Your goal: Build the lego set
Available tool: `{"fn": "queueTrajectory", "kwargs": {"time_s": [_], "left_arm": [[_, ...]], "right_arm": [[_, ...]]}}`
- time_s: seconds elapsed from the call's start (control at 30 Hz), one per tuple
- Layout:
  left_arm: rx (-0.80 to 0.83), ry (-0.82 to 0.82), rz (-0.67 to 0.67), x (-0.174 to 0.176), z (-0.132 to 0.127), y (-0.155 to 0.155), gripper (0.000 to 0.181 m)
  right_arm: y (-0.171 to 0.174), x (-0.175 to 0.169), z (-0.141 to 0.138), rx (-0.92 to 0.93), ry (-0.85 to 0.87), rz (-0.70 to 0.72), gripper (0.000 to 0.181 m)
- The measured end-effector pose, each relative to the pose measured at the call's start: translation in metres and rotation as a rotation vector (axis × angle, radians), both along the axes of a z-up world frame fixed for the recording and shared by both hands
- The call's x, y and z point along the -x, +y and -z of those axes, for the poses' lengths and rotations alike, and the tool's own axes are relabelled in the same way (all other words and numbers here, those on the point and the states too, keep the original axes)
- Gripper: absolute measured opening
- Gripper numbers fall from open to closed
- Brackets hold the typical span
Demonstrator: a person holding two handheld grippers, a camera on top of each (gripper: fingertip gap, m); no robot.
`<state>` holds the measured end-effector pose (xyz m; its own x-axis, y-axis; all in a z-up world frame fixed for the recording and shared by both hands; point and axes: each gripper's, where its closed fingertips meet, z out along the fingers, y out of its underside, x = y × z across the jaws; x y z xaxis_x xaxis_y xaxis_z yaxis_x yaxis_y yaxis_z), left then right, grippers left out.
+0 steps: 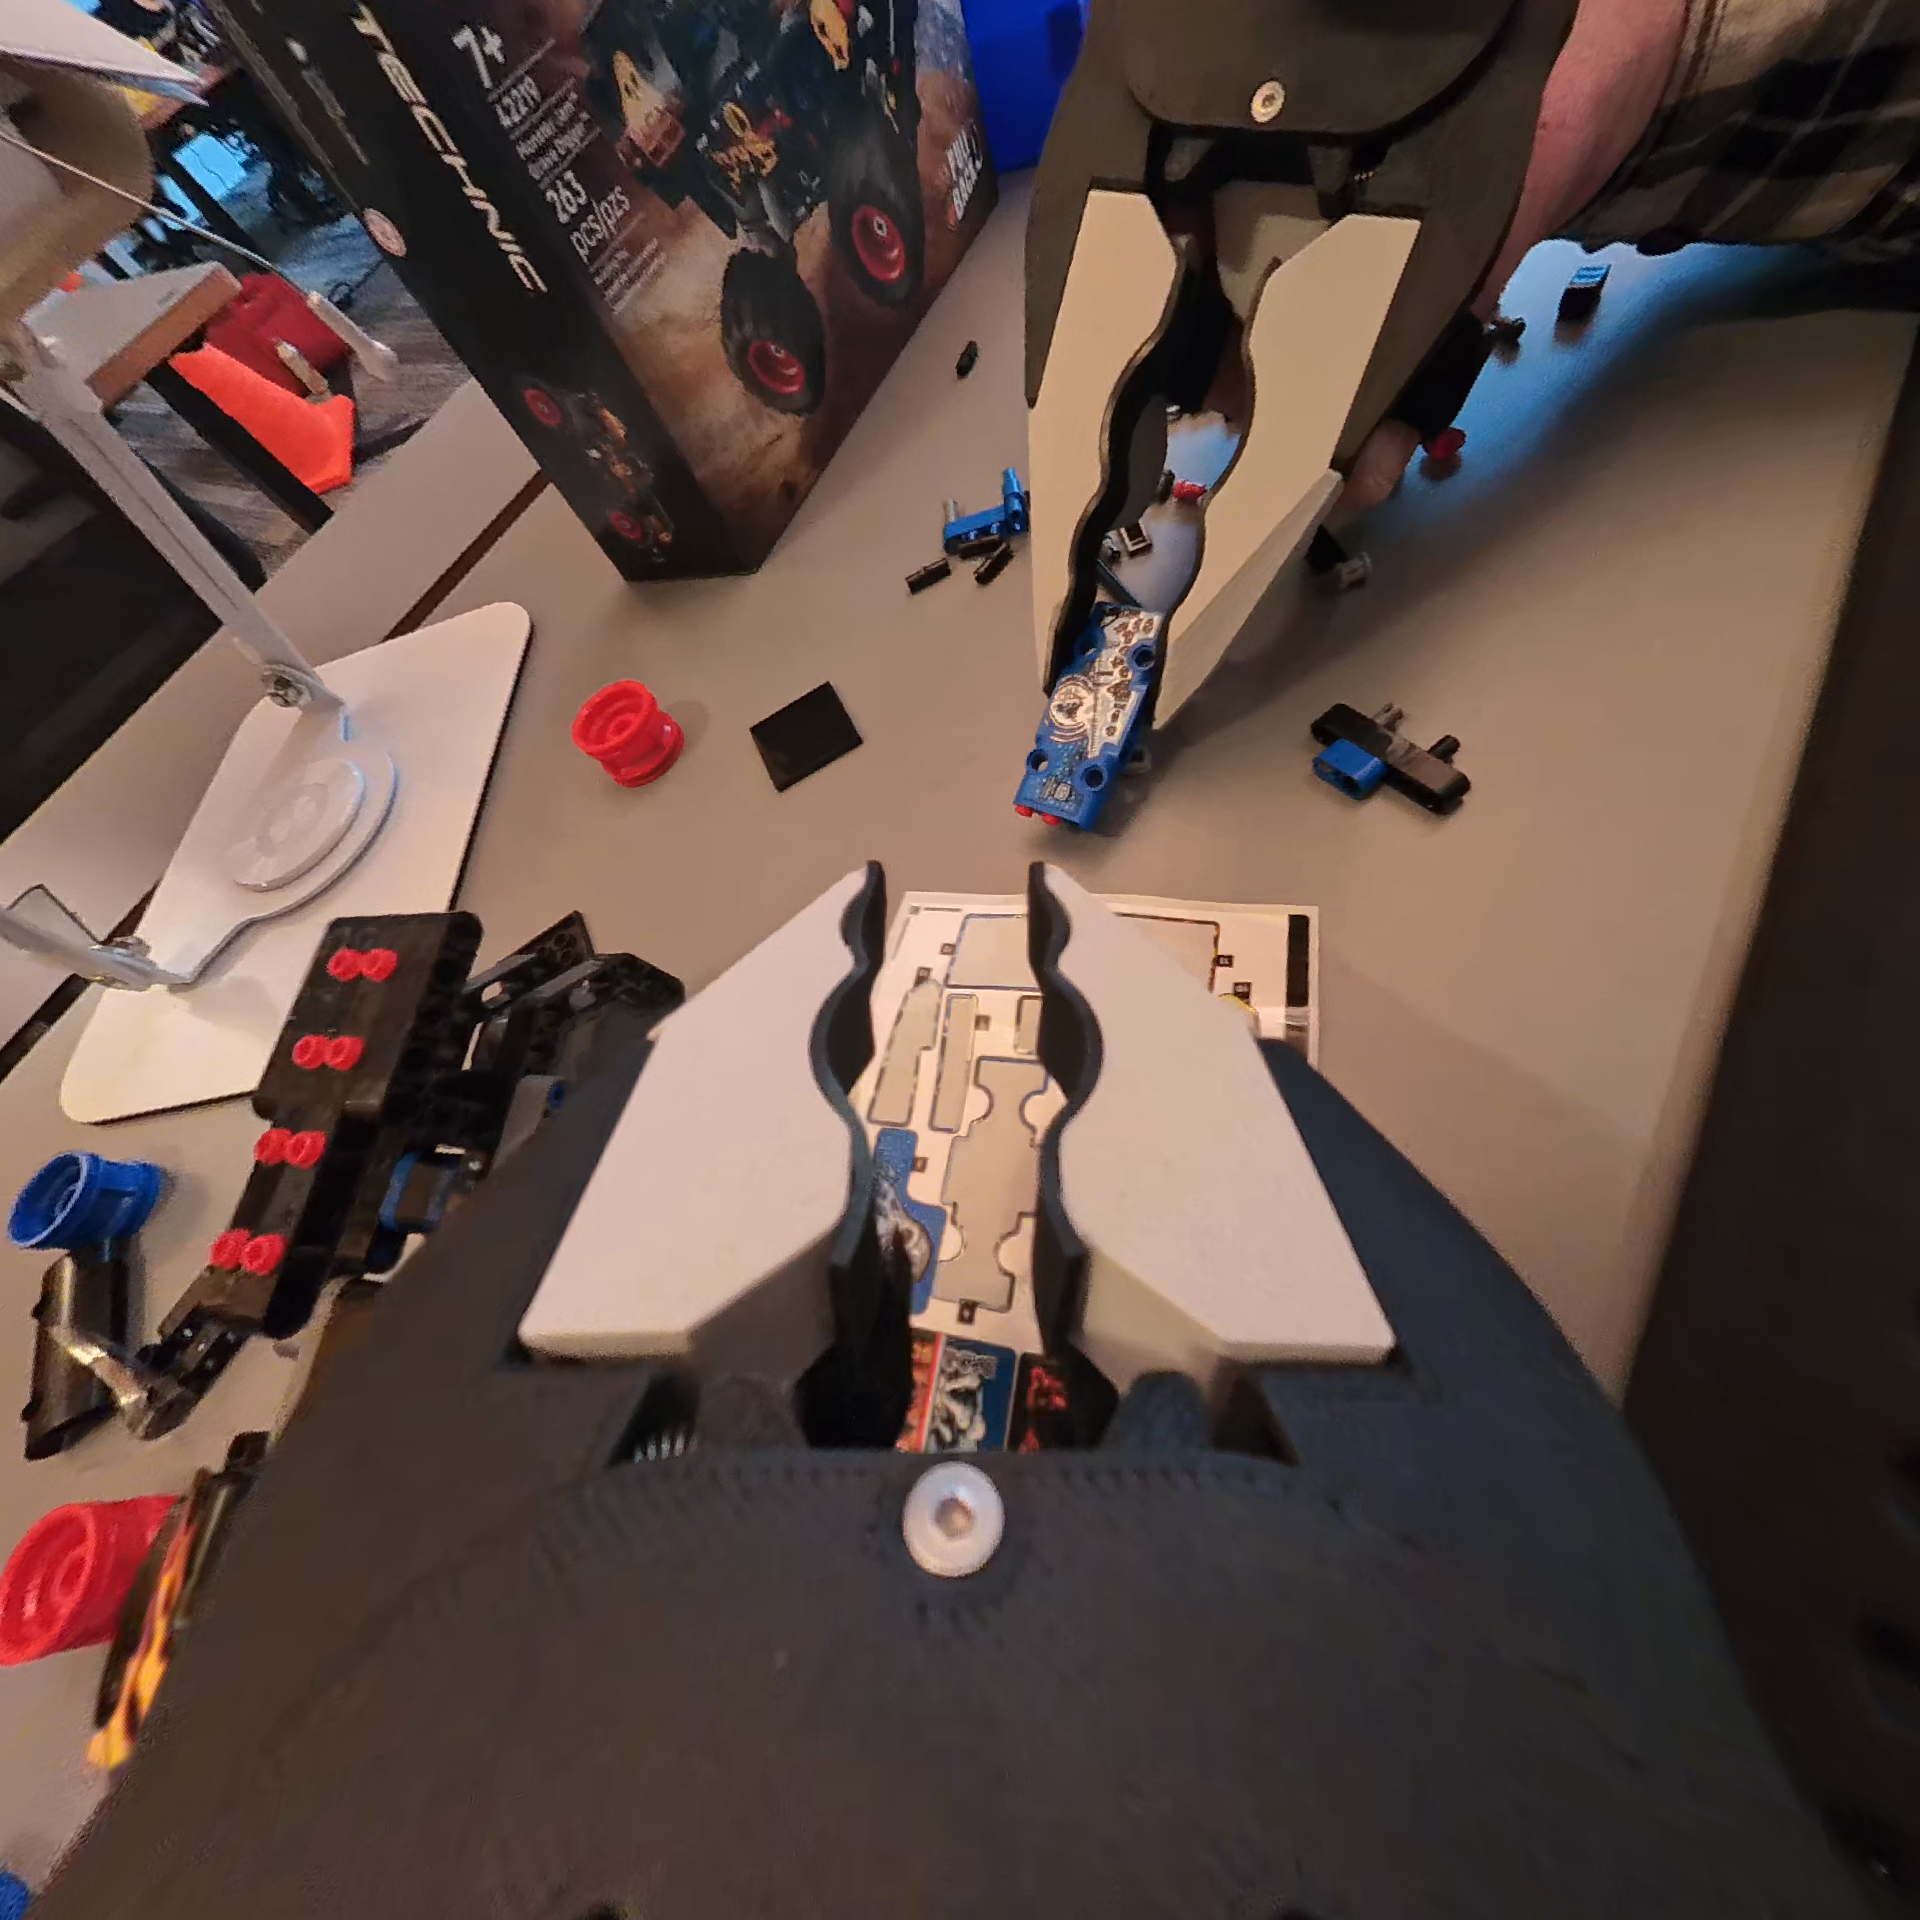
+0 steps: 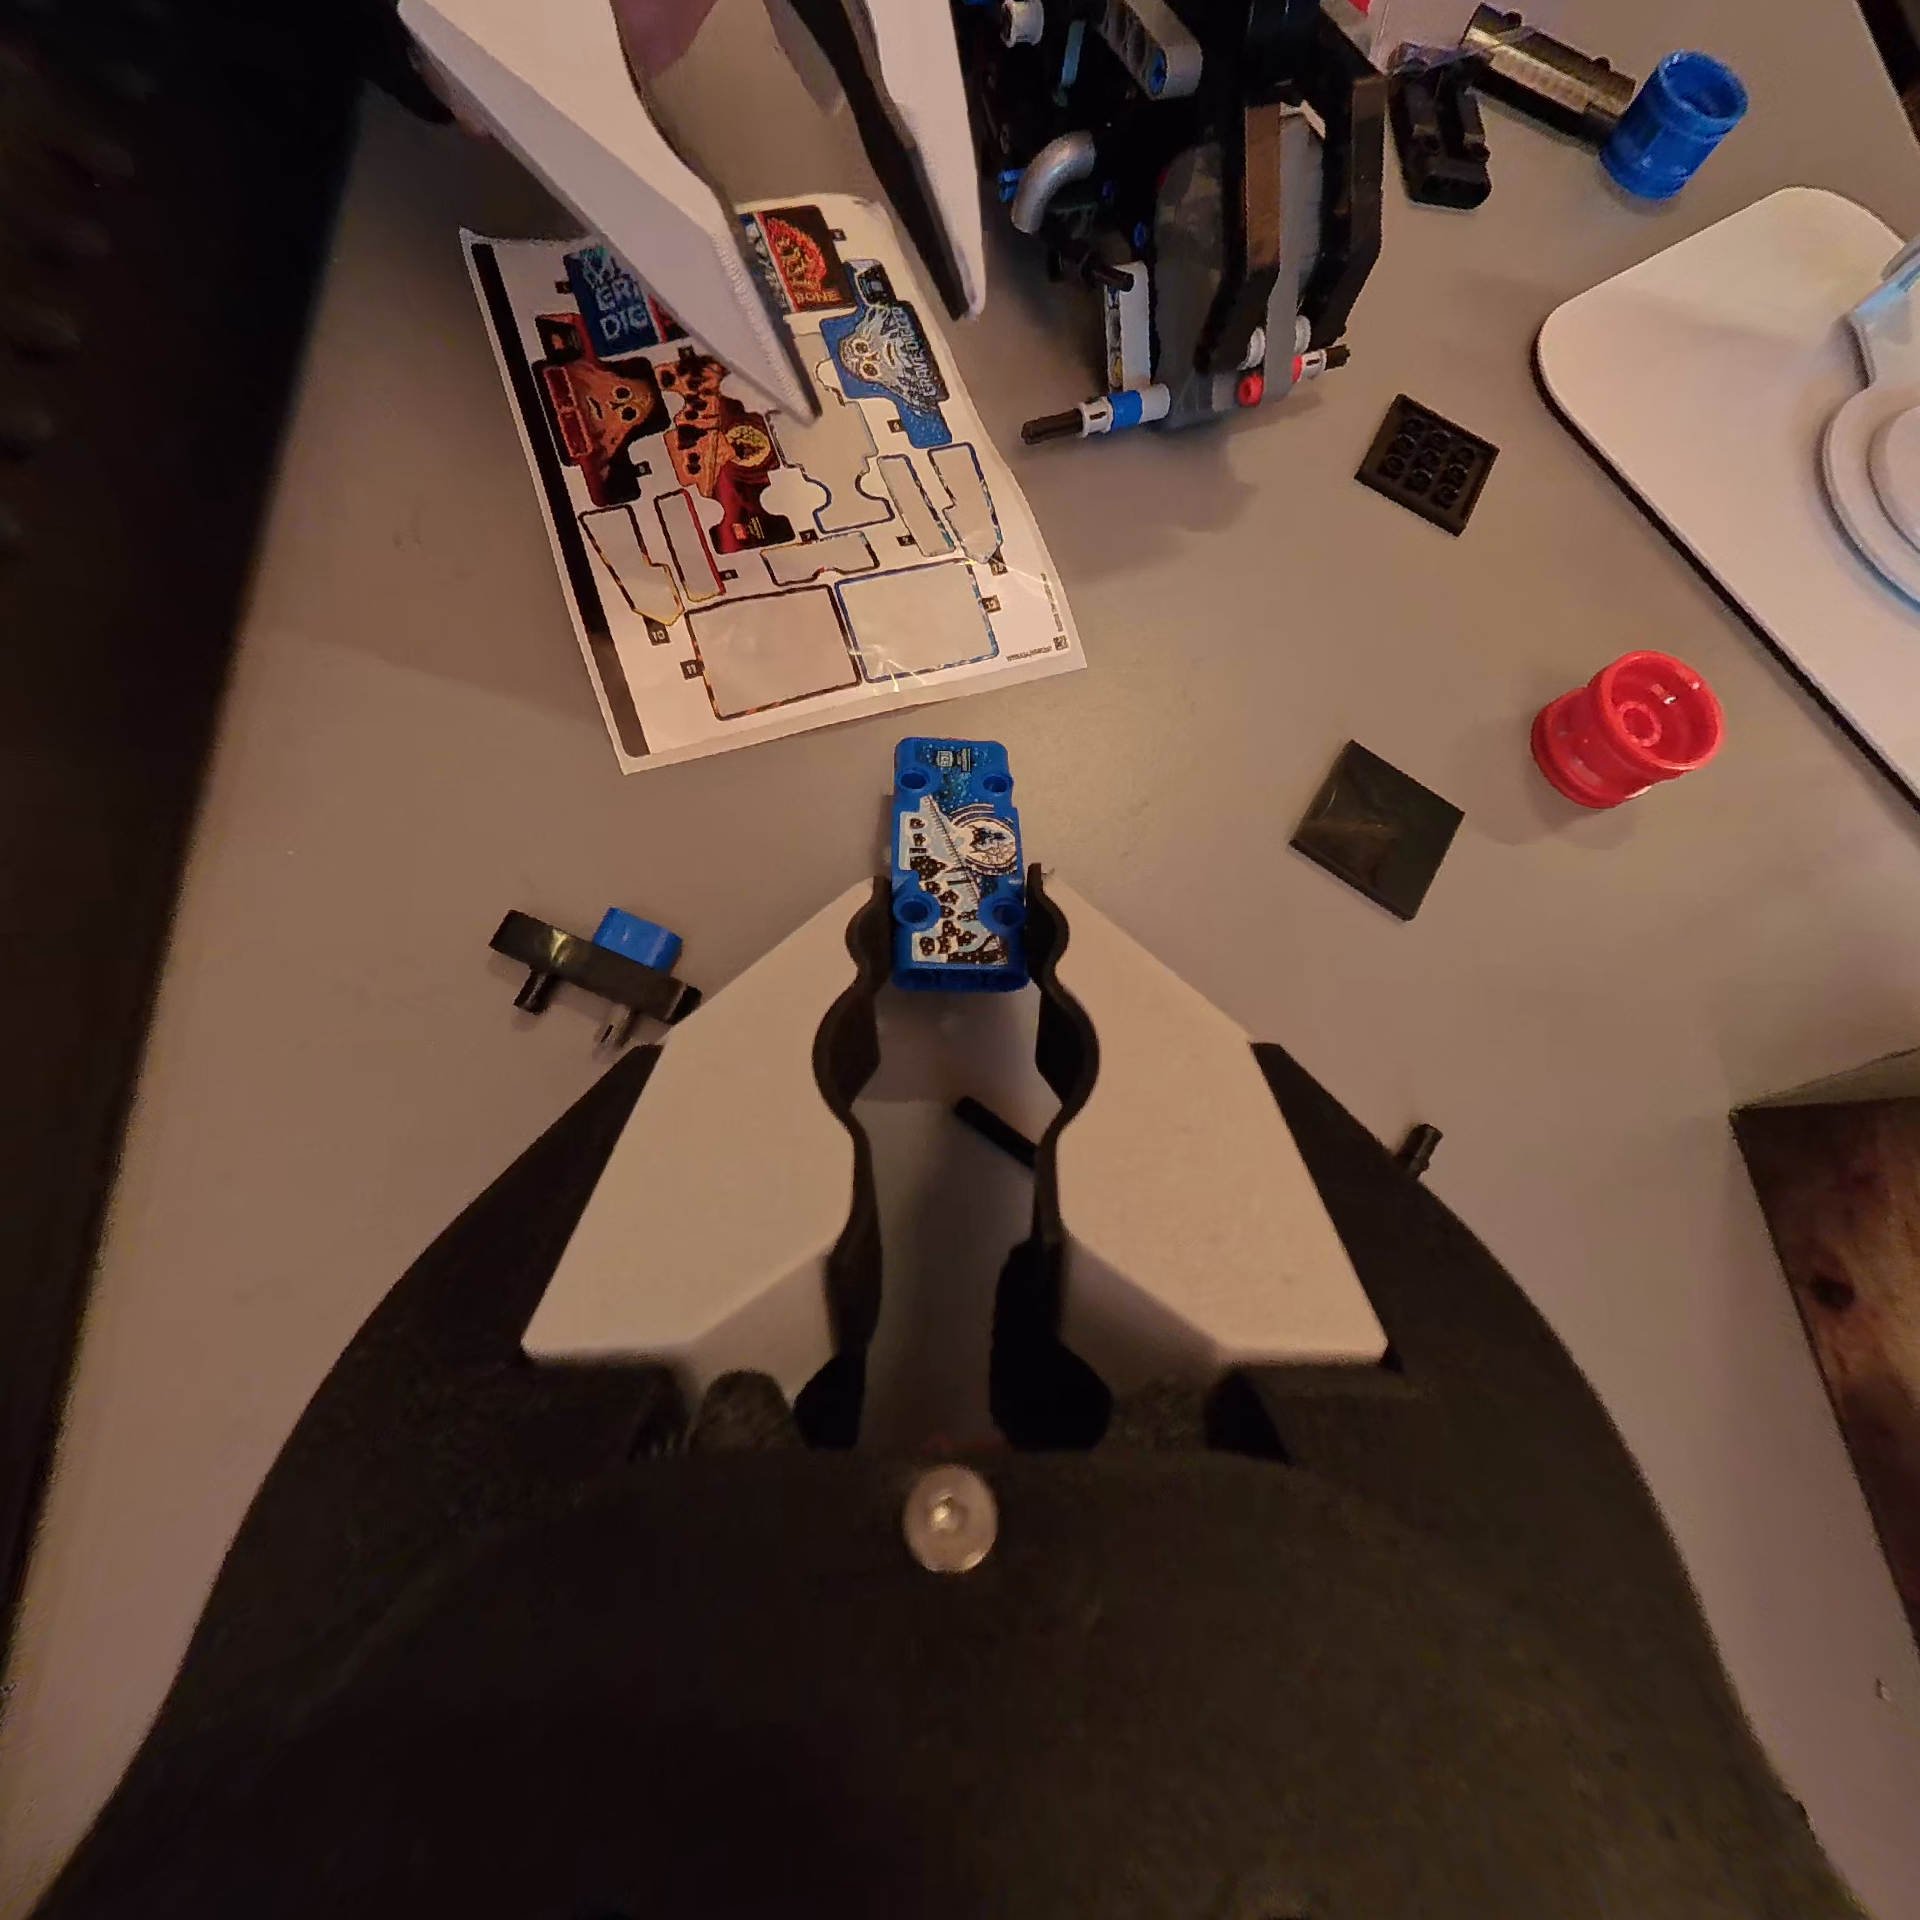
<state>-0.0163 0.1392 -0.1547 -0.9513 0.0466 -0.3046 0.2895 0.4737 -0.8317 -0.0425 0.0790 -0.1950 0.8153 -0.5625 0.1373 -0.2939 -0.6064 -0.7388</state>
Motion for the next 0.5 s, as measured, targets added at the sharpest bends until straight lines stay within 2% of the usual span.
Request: {"fn": "queueTrajectory", "kwargs": {"time_s": [0.13, 0.27, 0.4, 0.5], "left_arm": [[0.034, -0.022, -0.025, -0.006, -0.015, 0.002, 0.028], [0.05, -0.14, -0.041, -0.019, -0.051, 0.006, 0.028], [0.041, -0.327, -0.089, -0.054, -0.104, 0.011, 0.03], [-0.049, -0.49, -0.131, -0.097, -0.126, 0.006, 0.04]], "right_arm": [[0.0, 0.0, -0.001, 0.0, -0.005, -0.001, 0.023], [0.0, -0.001, -0.001, 0.0, -0.009, 0.001, 0.023], [0.001, -0.001, -0.003, -0.004, -0.013, -0.002, 0.023], [0.002, -0.001, -0.003, -0.002, -0.017, -0.004, 0.023]]}}
